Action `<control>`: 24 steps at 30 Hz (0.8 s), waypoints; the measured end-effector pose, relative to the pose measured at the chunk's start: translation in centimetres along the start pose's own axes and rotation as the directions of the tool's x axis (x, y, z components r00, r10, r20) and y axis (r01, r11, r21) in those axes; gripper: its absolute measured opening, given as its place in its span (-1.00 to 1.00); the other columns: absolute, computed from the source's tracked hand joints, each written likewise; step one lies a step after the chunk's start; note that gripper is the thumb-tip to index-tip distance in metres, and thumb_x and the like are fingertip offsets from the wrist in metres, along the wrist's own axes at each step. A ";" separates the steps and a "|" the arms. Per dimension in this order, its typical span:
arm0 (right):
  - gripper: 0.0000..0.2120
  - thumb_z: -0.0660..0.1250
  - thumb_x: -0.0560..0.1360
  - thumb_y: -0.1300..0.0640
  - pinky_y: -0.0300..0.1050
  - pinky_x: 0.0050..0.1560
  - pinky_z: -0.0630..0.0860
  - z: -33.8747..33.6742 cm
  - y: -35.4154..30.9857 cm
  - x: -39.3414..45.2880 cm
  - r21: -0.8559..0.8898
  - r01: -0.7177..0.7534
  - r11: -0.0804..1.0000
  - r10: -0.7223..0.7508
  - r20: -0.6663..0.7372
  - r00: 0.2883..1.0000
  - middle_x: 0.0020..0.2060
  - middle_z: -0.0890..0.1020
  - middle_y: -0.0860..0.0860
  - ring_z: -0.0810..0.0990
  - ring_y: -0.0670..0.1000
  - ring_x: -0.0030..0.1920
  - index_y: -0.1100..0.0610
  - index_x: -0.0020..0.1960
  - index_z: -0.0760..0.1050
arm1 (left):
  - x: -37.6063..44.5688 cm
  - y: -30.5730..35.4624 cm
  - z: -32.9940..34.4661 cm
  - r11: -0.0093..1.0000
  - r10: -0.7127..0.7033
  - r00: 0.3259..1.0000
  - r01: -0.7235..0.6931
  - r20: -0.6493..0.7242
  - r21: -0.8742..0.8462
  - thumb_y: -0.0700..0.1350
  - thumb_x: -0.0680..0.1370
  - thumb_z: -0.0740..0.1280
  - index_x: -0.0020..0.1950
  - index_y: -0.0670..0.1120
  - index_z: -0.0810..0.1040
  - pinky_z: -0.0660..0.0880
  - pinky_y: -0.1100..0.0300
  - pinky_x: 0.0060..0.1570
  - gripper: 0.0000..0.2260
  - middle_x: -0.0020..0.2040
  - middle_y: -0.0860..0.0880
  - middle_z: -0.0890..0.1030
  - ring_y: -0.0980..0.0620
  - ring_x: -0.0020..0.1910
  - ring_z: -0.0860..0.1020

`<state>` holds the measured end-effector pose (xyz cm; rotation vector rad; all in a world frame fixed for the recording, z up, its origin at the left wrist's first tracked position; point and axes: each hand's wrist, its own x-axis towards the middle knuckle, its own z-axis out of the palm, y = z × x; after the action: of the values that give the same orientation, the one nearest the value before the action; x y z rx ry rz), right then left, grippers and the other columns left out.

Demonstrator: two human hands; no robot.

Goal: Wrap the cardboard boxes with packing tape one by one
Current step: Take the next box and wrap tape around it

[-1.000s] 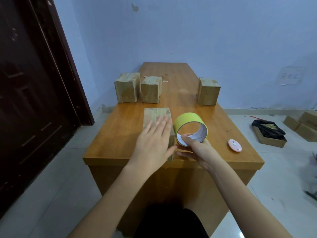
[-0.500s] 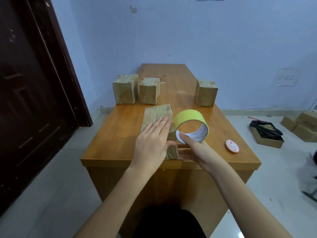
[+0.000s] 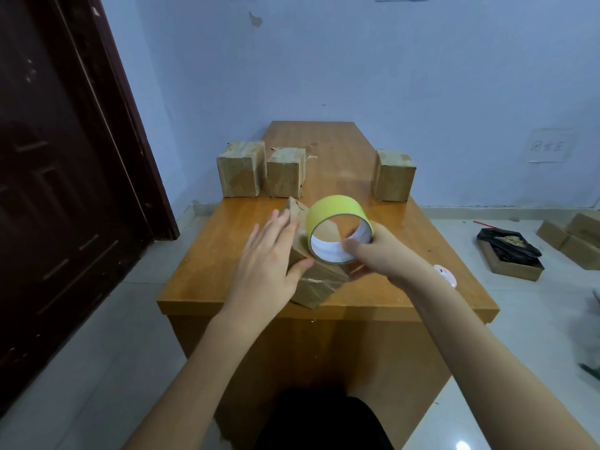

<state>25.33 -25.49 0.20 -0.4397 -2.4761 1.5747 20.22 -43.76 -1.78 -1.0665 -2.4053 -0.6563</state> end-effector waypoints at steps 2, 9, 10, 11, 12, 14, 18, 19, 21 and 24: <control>-0.92 0.18 0.57 0.22 -0.08 -0.40 0.62 -0.3 -1.6 0.5 -0.207 0.002 0.978 0.001 0.015 1.000 -0.13 0.60 0.18 0.66 0.16 -0.26 0.19 0.00 0.43 | -0.3 -0.1 0.0 1.000 0.012 0.999 -0.012 0.030 0.005 0.05 0.56 0.25 0.53 -0.05 0.09 -0.13 0.24 0.33 -0.40 0.51 0.03 0.12 0.23 0.38 -0.06; -0.76 0.33 0.48 -0.01 0.03 -0.16 0.64 0.6 -2.7 1.3 -0.587 0.055 0.808 -0.059 0.012 0.998 -0.21 0.60 0.04 0.61 0.07 -0.20 0.13 0.04 0.47 | -1.9 -1.4 1.3 1.000 -0.005 0.995 0.002 0.101 0.028 0.01 0.61 0.15 0.50 -0.14 0.19 -0.02 0.22 0.44 -0.51 0.49 -0.07 0.23 0.06 0.49 0.10; -0.71 0.35 0.45 -0.07 0.05 -0.09 0.62 0.9 -2.6 1.3 -0.634 0.076 0.770 -0.084 0.018 0.996 -0.17 0.59 0.01 0.59 0.06 -0.15 0.09 0.05 0.46 | -2.1 -1.6 1.5 1.000 -0.002 0.995 -0.001 0.103 0.030 0.00 0.60 0.17 0.48 -0.15 0.22 0.01 0.20 0.45 -0.52 0.48 -0.09 0.25 0.04 0.49 0.13; -0.67 0.36 0.43 -0.12 0.06 -0.05 0.59 1.2 -2.6 1.4 -0.671 0.092 0.735 -0.103 0.023 0.994 -0.13 0.58 -0.02 0.57 0.06 -0.11 0.05 0.07 0.44 | -2.2 -1.7 1.6 1.000 -0.004 0.995 0.001 0.104 0.029 -0.01 0.60 0.19 0.46 -0.16 0.26 0.05 0.18 0.45 -0.53 0.47 -0.11 0.28 0.02 0.48 0.16; -0.65 0.36 0.43 -0.15 0.04 -0.04 0.57 1.5 -2.6 1.4 -0.699 0.104 0.707 -0.124 0.022 0.992 -0.10 0.57 -0.03 0.55 0.06 -0.08 0.04 0.08 0.42 | -2.3 -1.7 1.6 1.000 -0.011 0.995 0.009 0.096 0.020 -0.03 0.59 0.21 0.45 -0.18 0.29 0.08 0.17 0.44 -0.54 0.46 -0.13 0.29 0.00 0.47 0.19; -0.69 0.34 0.47 -0.10 -0.02 -0.07 0.52 1.7 -2.7 1.5 -0.712 0.127 0.691 -0.172 0.010 0.985 -0.07 0.55 -0.01 0.52 0.07 -0.06 0.08 0.07 0.39 | -2.4 -1.6 1.9 0.999 -0.031 0.997 0.032 0.068 -0.013 -0.07 0.58 0.26 0.44 -0.20 0.29 0.10 0.17 0.41 -0.53 0.45 -0.16 0.30 -0.03 0.46 0.22; -0.82 0.25 0.55 0.13 -0.06 -0.23 0.43 0.8 -3.5 1.5 -0.655 0.187 0.732 -0.186 0.071 0.980 -0.17 0.48 0.05 0.49 0.10 -0.15 0.18 0.06 0.30 | -2.2 -1.4 2.4 0.998 -0.023 0.996 0.027 0.083 -0.052 -0.09 0.59 0.23 0.39 -0.23 0.35 0.30 0.07 0.36 -0.60 0.37 -0.17 0.41 -0.09 0.37 0.36; -0.85 0.23 0.54 0.18 -0.08 -0.29 0.40 0.5 -3.8 1.5 -0.624 0.201 0.755 -0.175 0.103 0.979 -0.22 0.44 0.06 0.46 0.07 -0.22 0.18 0.04 0.27 | -2.1 -1.3 2.4 0.998 -0.019 0.996 0.023 0.082 -0.052 -0.09 0.59 0.23 0.37 -0.23 0.37 0.36 0.03 0.31 -0.61 0.33 -0.17 0.44 -0.09 0.34 0.39; -0.87 0.19 0.54 0.25 -0.07 -0.33 0.38 0.0 -4.2 1.5 -0.541 0.195 0.818 -0.134 0.150 0.980 -0.24 0.38 0.09 0.39 0.03 -0.28 0.17 0.01 0.23 | -2.0 -1.2 2.6 0.999 -0.020 0.997 0.023 0.070 -0.040 -0.09 0.58 0.24 0.36 -0.22 0.38 0.41 0.01 0.27 -0.62 0.30 -0.17 0.47 -0.07 0.31 0.42; -0.87 0.18 0.54 0.28 0.03 -0.26 0.55 -0.5 -4.5 1.6 -0.470 0.152 0.869 -0.082 0.165 0.983 -0.14 0.39 0.14 0.43 0.08 -0.19 0.17 0.04 0.25 | -2.0 -1.1 2.9 0.999 -0.022 0.998 0.024 0.058 -0.042 -0.07 0.58 0.24 0.40 -0.20 0.34 0.40 0.03 0.29 -0.59 0.36 -0.15 0.43 -0.05 0.35 0.39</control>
<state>23.31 -26.33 4.50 -0.2374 -2.9389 0.9562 20.09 -43.88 -5.41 -1.0908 -2.4662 -0.6968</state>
